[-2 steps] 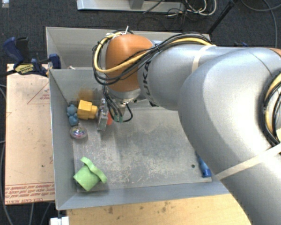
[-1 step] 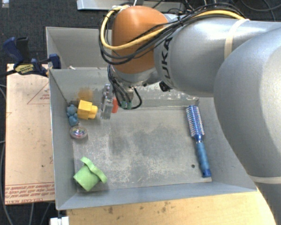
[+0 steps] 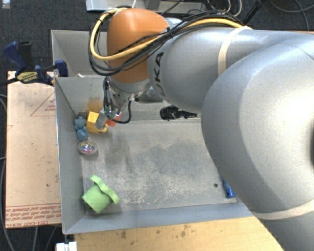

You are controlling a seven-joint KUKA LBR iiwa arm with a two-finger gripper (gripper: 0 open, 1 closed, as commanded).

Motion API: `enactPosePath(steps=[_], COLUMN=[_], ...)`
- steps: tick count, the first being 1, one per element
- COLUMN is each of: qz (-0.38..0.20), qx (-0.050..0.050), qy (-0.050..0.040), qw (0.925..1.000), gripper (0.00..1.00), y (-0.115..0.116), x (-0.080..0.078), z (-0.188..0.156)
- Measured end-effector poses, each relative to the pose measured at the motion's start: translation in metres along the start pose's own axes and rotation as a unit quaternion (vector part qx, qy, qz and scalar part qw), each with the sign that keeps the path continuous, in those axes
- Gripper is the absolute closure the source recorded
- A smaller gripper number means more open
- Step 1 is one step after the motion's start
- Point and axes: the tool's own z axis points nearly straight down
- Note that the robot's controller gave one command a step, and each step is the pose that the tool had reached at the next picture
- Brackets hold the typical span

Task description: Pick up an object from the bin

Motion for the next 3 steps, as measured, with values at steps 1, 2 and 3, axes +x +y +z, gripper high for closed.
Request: enactPosePath(steps=[1,2,3], qz=[0.006,-0.002,-0.009], qx=[0.003,0.000,0.001], qy=[0.0021,-0.0006,0.0007], qw=[1.0000,1.0000,1.0000], gripper=[1.00,1.00,1.00], y=[-0.040,-0.039,-0.053], x=[-0.011,-0.020,0.002], z=[0.114,0.092,0.066])
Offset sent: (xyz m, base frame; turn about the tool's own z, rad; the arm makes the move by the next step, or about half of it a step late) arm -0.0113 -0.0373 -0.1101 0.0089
